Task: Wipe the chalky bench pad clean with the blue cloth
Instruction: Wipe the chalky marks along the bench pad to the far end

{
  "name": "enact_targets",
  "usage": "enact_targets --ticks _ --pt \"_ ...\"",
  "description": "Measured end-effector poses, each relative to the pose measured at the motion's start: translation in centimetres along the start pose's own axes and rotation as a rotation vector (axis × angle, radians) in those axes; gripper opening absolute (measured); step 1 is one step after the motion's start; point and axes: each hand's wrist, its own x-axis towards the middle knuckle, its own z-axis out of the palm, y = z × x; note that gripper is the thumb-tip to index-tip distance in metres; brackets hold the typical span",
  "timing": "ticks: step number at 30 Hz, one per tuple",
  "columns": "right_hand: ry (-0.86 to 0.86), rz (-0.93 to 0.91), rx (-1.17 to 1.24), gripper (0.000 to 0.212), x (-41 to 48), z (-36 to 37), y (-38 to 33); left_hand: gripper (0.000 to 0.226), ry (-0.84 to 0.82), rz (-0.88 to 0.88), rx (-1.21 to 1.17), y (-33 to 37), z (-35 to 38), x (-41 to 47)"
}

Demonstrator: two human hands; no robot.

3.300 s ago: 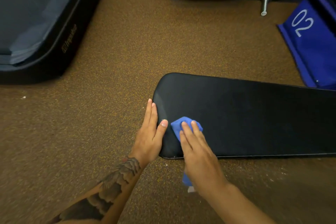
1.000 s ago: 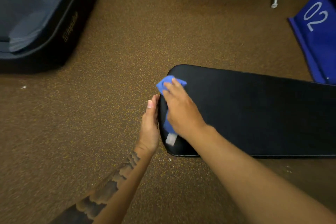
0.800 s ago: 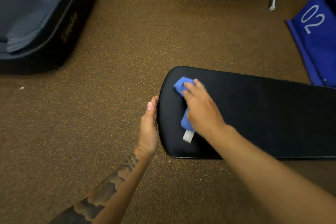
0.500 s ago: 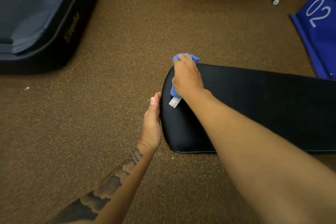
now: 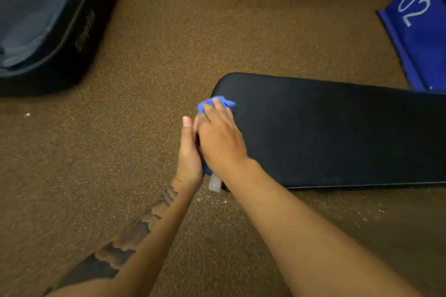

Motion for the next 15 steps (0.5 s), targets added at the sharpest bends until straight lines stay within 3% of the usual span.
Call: enact_targets --ticks 2,9,15 --pt "-0.049 -0.049 -0.051 0.059 0.2 0.4 -0.6 0.073 -0.024 -0.001 -0.054 0.4 -0.3 0.0" --pt "0.025 -0.255 -0.095 0.039 -12.1 -1.0 0.9 0.081 0.116 -0.090 -0.008 1.0 -0.9 0.6" --pt "0.009 -0.174 -0.094 0.051 -12.7 -3.5 6.9 0.085 0.111 -0.071 0.029 0.8 -0.9 0.4"
